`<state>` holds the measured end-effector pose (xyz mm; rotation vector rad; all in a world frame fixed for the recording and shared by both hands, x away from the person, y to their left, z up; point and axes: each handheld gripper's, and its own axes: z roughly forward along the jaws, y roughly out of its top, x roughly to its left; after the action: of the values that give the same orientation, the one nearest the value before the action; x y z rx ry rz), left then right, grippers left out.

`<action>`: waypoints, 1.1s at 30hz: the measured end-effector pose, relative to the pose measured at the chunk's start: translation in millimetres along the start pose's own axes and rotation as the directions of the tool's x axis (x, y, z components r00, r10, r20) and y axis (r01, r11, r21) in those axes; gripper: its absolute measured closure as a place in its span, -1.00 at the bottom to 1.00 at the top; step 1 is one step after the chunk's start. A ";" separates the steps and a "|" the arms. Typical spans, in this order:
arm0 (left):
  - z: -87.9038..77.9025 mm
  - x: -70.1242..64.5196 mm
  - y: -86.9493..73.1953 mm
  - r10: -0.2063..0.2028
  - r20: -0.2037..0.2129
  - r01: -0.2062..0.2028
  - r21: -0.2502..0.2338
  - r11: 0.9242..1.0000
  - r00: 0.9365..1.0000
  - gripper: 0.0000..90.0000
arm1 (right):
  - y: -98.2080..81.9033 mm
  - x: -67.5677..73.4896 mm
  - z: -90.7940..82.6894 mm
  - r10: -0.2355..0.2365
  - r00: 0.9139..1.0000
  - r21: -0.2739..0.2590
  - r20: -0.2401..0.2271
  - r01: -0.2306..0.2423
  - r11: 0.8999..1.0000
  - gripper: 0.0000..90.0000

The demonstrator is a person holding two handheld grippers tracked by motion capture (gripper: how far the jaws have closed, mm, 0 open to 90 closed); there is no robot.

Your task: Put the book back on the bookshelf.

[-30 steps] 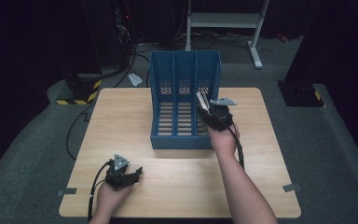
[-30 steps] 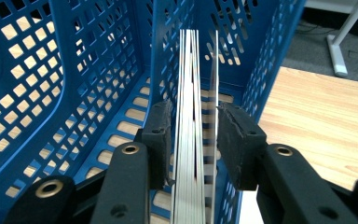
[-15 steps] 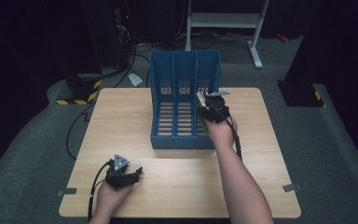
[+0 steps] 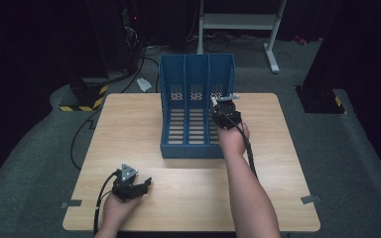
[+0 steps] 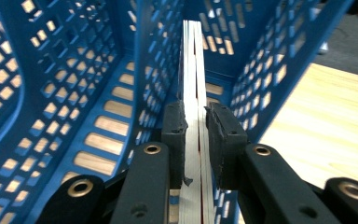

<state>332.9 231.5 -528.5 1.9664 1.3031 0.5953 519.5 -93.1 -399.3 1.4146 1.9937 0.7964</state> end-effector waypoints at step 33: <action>0.0 0.4 0.3 0.006 0.003 -0.006 0.002 1.000 1.000 -0.30 | -1.6 2.1 2.9 0.162 0.967 -0.057 0.197 -0.154 0.986 0.72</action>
<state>333.3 231.8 -528.2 1.9730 1.2969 0.5938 520.0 -91.2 -402.6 1.5791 1.7200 0.7265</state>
